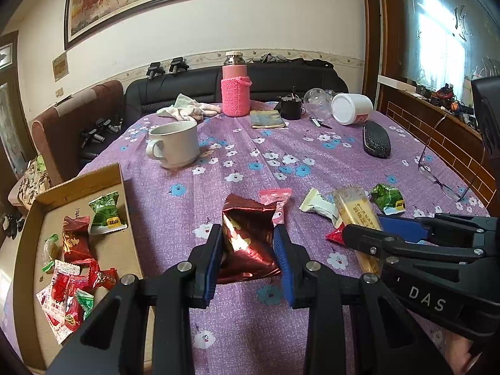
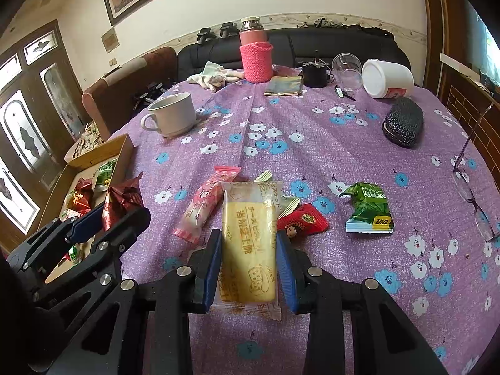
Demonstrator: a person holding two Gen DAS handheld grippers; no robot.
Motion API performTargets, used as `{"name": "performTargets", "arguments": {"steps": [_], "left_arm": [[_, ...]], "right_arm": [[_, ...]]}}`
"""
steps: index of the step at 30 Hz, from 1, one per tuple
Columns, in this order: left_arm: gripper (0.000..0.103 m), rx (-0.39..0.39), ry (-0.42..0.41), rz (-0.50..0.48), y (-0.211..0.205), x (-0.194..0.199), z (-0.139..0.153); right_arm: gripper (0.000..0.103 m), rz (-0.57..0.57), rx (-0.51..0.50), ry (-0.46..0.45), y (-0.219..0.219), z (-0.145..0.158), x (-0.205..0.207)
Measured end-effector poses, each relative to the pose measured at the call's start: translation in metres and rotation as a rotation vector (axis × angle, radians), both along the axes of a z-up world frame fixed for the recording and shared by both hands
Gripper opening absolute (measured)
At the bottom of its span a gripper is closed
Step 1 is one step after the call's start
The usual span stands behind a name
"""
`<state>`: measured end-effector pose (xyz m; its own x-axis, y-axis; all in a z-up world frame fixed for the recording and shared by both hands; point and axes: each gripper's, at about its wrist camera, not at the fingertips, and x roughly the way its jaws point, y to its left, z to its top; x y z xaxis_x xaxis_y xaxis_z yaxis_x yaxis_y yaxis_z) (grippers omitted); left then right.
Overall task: Organize snacks
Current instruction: 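Lift both held snacks above the table, then carry both snacks over the box and open both grippers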
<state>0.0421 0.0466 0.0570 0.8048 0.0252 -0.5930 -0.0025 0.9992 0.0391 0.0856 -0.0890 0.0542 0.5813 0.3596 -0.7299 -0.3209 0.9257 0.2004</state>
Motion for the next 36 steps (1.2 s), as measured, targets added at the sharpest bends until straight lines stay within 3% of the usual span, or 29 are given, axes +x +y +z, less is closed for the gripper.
{"name": "performTargets", "arguments": {"steps": [14,21,29,36], "left_arm": [[0.032,-0.001,-0.001,0.003,0.001,0.0,0.0],[0.032,-0.038,-0.017,0.034,0.013,-0.001,0.008],[0.032,-0.095,-0.038,0.091,0.045,-0.021,0.02],[0.032,-0.147,-0.048,0.182,0.097,-0.043,0.022]], "right_arm": [[0.036,-0.006,0.003,-0.006,-0.001,-0.001,0.001],[0.036,-0.036,0.034,-0.002,-0.006,-0.001,0.006],[0.036,-0.046,0.097,0.043,-0.001,0.008,0.0],[0.037,0.032,0.136,0.049,0.036,0.024,-0.015]]}}
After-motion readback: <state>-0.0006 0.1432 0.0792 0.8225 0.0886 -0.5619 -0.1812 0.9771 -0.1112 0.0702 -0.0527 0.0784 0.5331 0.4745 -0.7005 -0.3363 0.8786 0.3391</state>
